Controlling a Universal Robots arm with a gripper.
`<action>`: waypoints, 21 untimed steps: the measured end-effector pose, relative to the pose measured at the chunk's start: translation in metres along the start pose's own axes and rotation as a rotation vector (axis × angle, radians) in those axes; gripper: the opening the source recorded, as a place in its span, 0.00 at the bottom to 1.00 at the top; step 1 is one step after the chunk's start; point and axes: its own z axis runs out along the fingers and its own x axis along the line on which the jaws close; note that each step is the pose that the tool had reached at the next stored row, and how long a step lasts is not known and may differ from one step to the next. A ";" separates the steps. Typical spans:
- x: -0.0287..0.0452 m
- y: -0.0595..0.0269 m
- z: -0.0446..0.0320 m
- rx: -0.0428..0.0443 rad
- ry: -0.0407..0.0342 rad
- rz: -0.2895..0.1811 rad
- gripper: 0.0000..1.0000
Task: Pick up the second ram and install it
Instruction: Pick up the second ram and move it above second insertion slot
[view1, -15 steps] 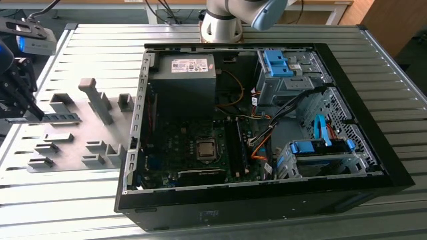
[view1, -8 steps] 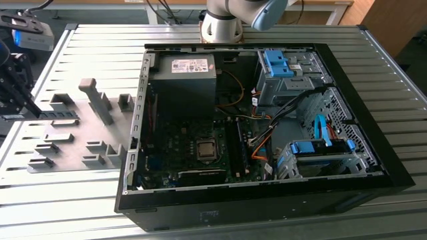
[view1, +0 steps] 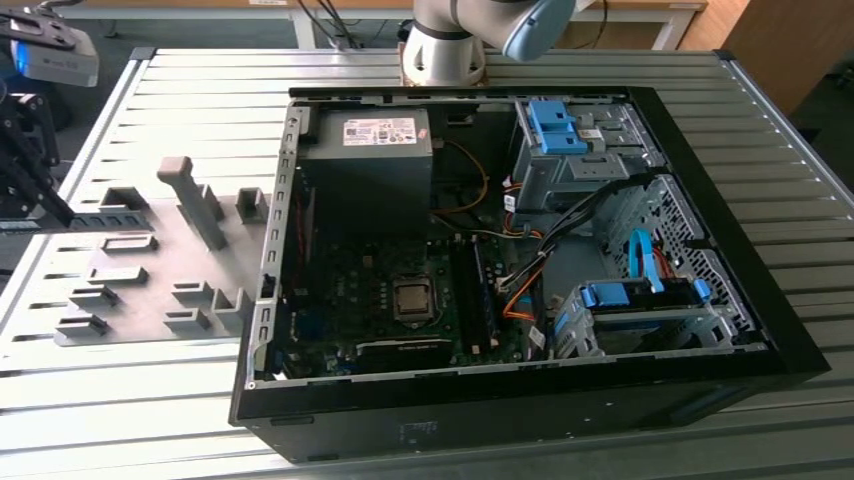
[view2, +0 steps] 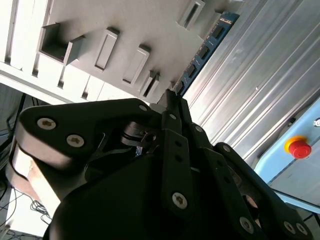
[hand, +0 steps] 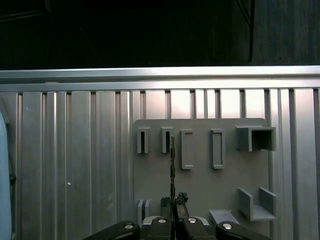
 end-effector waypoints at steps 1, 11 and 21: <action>-0.0001 0.0000 -0.0014 0.0000 0.0001 0.000 0.14; -0.0009 0.0003 -0.0170 0.0004 0.0004 0.000 0.14; -0.0013 0.0006 -0.0327 0.0006 0.0000 0.000 0.14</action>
